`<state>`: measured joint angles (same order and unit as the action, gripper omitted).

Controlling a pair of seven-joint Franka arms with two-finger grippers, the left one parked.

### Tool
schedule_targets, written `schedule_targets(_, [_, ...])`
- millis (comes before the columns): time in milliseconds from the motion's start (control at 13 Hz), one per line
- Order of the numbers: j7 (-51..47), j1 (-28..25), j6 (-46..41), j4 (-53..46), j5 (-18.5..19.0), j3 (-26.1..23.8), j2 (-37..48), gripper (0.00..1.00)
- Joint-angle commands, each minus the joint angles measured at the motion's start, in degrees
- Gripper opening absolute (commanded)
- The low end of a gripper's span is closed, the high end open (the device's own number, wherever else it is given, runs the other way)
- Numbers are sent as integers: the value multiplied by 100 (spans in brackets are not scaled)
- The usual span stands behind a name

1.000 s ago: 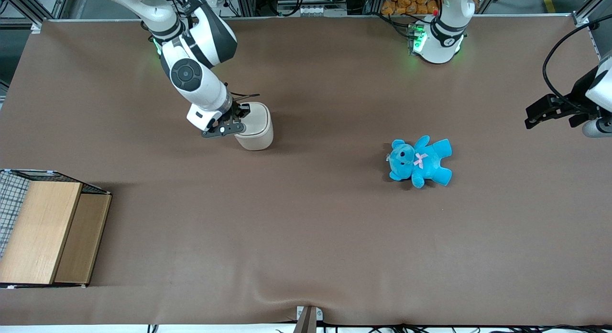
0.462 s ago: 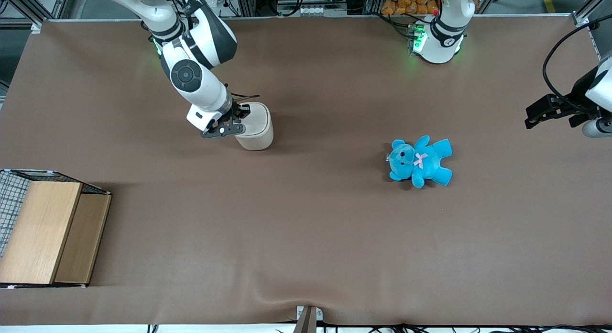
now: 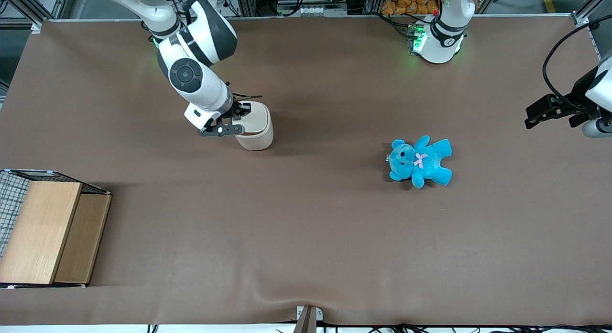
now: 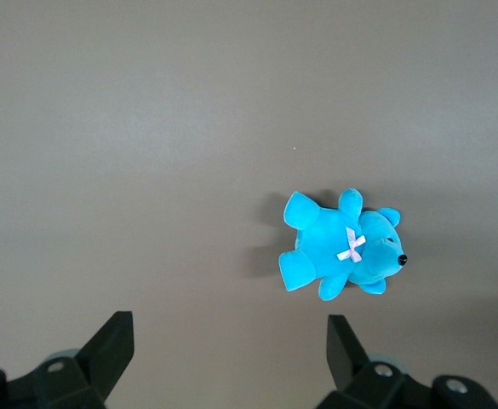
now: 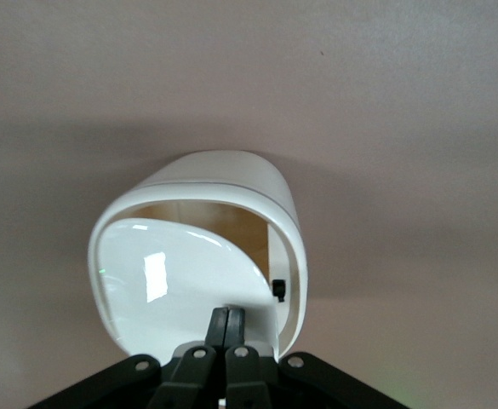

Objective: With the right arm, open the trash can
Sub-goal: 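Push the lid edge with the right gripper to swing it open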

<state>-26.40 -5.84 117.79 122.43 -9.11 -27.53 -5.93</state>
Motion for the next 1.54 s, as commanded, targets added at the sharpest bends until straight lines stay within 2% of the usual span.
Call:
schedule_targets(0, [-391,-31,-195,-368,-82,-217,-119,0])
schedule_targets(385, [-937,-66,-712,-1036,-108,-411,-136,0])
schedule_targets(462, [-990,-66,-862,-1176,-117,-411,-171,11])
schedule_targets(615, [-999,-58,-1030,-1405,-239,-411,-259,53])
schedule_targets(692, [-1138,-40,-1056,-1485,-466,-403,-285,78])
schedule_targets(769, [-1227,-49,-1083,-1564,-512,-403,-320,100])
schedule_targets(1000, [-1201,-5,-1231,-1800,-539,-403,-329,100])
schedule_targets(1385, [-1140,416,-2915,-3432,-452,-298,-952,100])
schedule_targets(1462, [-1131,426,-3268,-3785,-451,-132,-1075,100])
